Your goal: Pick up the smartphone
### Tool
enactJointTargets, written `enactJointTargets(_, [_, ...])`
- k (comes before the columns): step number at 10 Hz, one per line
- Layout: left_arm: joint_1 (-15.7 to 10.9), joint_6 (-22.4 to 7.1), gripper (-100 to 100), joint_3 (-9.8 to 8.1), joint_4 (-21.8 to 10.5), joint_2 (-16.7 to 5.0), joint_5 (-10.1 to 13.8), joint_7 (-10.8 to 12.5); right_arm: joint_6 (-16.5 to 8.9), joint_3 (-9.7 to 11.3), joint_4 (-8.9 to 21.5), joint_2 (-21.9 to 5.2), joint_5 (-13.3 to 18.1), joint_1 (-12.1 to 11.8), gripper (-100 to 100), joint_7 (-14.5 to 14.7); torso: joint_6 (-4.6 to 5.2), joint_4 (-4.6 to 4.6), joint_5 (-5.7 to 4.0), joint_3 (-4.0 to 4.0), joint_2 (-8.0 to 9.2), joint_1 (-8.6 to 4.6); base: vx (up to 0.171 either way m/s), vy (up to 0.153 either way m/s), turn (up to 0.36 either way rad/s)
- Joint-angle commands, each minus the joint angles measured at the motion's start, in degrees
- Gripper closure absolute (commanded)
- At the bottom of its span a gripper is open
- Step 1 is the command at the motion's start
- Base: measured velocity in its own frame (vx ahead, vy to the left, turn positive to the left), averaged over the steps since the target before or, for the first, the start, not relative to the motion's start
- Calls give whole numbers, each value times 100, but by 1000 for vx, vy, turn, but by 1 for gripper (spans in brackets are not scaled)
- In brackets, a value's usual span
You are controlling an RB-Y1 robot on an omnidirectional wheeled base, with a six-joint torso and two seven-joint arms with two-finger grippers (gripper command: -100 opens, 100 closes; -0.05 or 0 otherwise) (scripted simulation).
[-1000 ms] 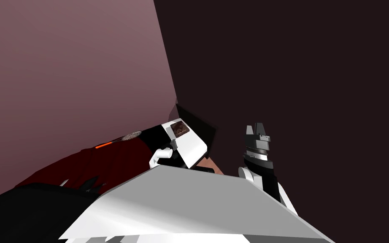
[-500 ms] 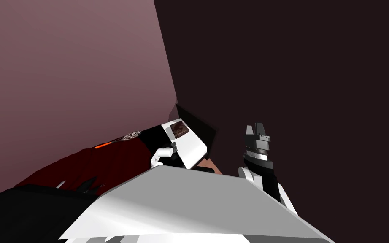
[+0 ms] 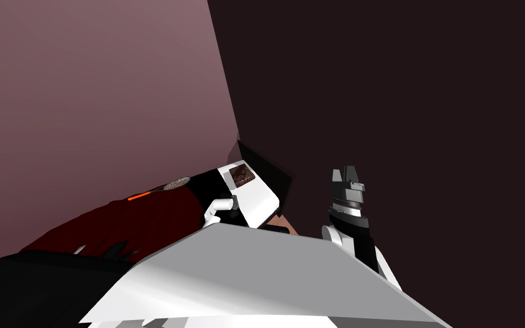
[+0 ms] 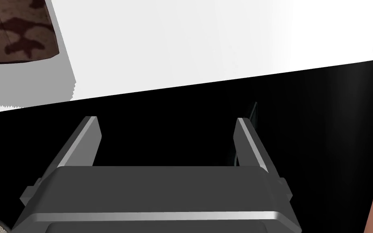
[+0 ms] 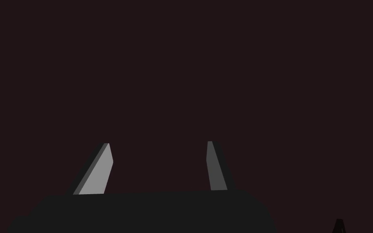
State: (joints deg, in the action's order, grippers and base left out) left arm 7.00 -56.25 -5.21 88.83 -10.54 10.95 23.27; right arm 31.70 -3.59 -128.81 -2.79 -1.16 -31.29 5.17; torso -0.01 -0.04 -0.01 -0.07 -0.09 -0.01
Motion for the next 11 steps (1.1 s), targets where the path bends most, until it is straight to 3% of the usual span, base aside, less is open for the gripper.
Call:
enactJointTargets(1, [-69,-206,-100,-23,-115,-11,34,29,0,0,0,0,0,0,0,0,0,0,0,0,0,0,28,-11,14])
enactJointTargets(5, [-259,-710,-100,-107,-443,-63,166,122,0,0,0,0,0,0,0,0,0,1,0,1,2,2,26,-9,15])
enactJointTargets(7, [-426,-1106,-100,-186,-730,-127,287,198,0,0,0,0,0,0,0,0,0,1,1,2,4,4,27,-6,23])
enactJointTargets(11, [-567,-1520,-100,-254,-967,-193,390,261,0,0,0,0,0,0,0,0,0,1,1,1,2,4,22,-4,14])
